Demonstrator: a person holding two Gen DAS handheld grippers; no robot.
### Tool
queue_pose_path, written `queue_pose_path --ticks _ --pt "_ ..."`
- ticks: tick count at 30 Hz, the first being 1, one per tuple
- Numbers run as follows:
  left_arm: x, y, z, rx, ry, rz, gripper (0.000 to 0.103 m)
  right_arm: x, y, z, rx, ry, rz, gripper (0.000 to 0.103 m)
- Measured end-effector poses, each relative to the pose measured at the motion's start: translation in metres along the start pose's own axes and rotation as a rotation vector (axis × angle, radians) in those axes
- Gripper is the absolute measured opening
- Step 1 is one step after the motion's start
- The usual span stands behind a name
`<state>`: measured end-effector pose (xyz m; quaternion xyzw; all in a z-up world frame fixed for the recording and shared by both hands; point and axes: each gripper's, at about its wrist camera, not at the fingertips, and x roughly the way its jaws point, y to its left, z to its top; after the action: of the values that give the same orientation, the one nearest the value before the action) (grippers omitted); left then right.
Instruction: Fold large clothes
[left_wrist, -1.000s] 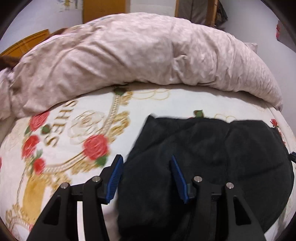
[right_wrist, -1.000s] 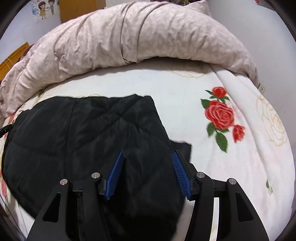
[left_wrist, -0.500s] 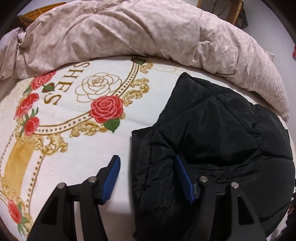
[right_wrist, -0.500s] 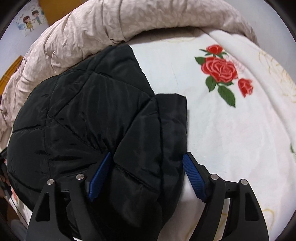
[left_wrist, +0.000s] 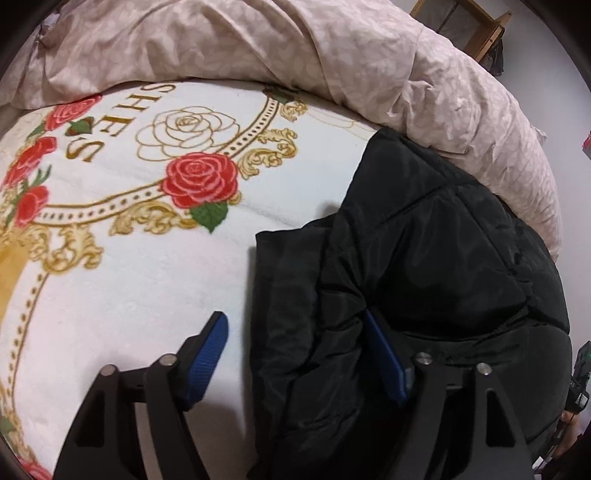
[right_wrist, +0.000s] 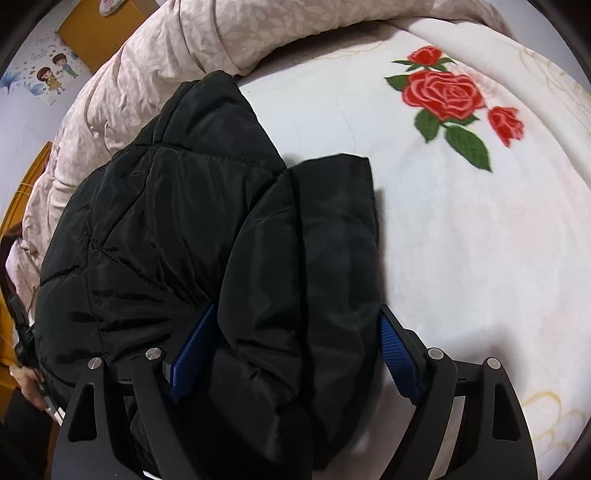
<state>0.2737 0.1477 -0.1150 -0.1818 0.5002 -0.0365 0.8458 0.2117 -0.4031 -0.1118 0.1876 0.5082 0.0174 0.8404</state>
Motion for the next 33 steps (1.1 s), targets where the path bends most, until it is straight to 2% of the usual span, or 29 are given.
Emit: queue_pose_path --ticks 8,13,17,18,19,21,24,26,29,31,33 --pt "0.001 -0.002 0.003 -0.003 -0.01 -0.027 0.084 -0.012 -0.002 -0.009 0.01 -0.054 -0.002 0.084" --pt "0.009 -0.005 0.008 0.004 0.008 -0.048 0.085 0.007 -0.016 0.0 0.07 -0.013 0.066 0.093" --pt "0.015 -0.011 0.013 0.015 0.024 -0.066 0.085 0.014 -0.012 0.011 0.043 0.016 0.075 0.093" --pt "0.015 -0.014 0.012 0.024 0.026 -0.061 0.085 0.013 -0.01 0.011 0.036 0.022 0.084 0.088" --pt "0.015 -0.017 0.011 0.028 0.026 -0.062 0.083 0.01 -0.009 0.009 0.035 0.025 0.111 0.076" --pt "0.013 -0.018 0.008 0.019 0.027 -0.077 0.082 0.007 -0.003 0.007 0.014 0.023 0.108 0.068" --pt "0.017 -0.019 0.008 0.025 0.035 -0.09 0.082 0.013 -0.004 0.011 0.017 0.033 0.128 0.066" --pt "0.021 -0.025 0.012 0.044 0.045 -0.094 0.081 0.018 -0.002 0.016 0.018 0.038 0.149 0.061" --pt "0.021 -0.029 0.013 0.065 0.055 -0.121 0.068 0.017 0.0 0.019 0.016 0.031 0.169 0.047" --pt "0.017 -0.029 0.012 0.07 0.057 -0.141 0.055 0.011 0.004 0.018 0.015 0.025 0.171 0.037" --pt "0.009 -0.032 0.013 0.082 0.052 -0.138 0.042 0.002 0.008 0.017 0.015 0.017 0.163 0.033"
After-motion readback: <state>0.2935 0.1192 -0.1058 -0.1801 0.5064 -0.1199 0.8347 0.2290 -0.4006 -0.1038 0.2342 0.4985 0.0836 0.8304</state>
